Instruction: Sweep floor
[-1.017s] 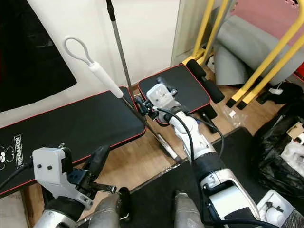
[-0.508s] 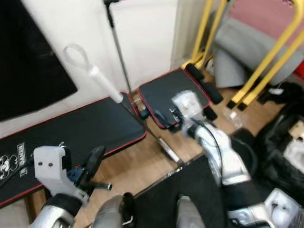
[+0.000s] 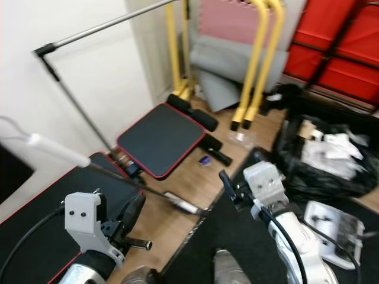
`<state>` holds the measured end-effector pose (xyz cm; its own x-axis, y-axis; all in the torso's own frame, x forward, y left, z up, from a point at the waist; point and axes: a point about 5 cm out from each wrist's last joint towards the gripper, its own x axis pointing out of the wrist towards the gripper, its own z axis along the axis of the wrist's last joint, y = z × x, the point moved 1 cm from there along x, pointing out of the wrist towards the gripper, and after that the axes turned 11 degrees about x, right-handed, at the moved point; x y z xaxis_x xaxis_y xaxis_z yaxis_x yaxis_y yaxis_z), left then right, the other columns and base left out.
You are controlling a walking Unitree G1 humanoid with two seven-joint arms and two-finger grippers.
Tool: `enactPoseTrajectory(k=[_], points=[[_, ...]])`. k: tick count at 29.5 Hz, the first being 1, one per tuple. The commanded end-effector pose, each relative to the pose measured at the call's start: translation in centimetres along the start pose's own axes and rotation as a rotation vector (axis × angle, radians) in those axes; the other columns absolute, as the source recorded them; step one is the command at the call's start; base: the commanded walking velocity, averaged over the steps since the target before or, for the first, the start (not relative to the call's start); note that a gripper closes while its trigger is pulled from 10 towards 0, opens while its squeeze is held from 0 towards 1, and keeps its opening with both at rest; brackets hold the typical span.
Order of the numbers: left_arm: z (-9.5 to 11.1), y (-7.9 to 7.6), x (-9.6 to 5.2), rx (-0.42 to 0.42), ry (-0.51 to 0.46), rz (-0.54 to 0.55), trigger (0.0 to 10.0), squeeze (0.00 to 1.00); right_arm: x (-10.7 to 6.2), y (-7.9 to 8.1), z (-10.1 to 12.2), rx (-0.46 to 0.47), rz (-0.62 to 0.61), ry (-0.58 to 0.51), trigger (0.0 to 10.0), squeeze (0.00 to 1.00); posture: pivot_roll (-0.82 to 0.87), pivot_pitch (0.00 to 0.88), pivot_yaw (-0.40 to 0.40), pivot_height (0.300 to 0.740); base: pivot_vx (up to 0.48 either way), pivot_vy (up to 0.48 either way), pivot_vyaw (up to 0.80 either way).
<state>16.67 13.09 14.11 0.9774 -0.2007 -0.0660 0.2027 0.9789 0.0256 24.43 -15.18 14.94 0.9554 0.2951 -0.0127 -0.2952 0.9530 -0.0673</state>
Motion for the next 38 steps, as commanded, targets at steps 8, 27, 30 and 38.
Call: enactPoseTrajectory(k=[8,27,30,38], points=[[-0.8,1.3,1.9,0.05,-0.033,0.042,10.0,0.0,2.2,-0.1,0.1,-0.042,-0.027,-0.038,10.0,0.0,-0.1,0.033,-0.025,0.74,0.0,0.0,-0.8],[-1.1,2.4,4.6,0.014,-0.097,0.056,10.0,0.0,5.4,-1.0,-1.4,0.024,-0.055,0.045,10.0,0.0,-0.11,0.0,-0.029,0.74,0.0,0.0,-0.8],[-1.2,2.4,4.9,0.007,-0.102,0.058,10.0,0.0,5.6,-0.9,-1.5,0.005,-0.044,0.047,10.0,0.0,-0.11,0.0,-0.028,0.74,0.0,0.0,0.0],[-1.5,2.5,5.4,-0.011,-0.106,0.052,10.0,0.0,5.7,-0.9,-1.4,-0.024,-0.039,0.033,10.0,0.0,-0.12,0.0,-0.02,0.74,0.0,-0.08,0.0]])
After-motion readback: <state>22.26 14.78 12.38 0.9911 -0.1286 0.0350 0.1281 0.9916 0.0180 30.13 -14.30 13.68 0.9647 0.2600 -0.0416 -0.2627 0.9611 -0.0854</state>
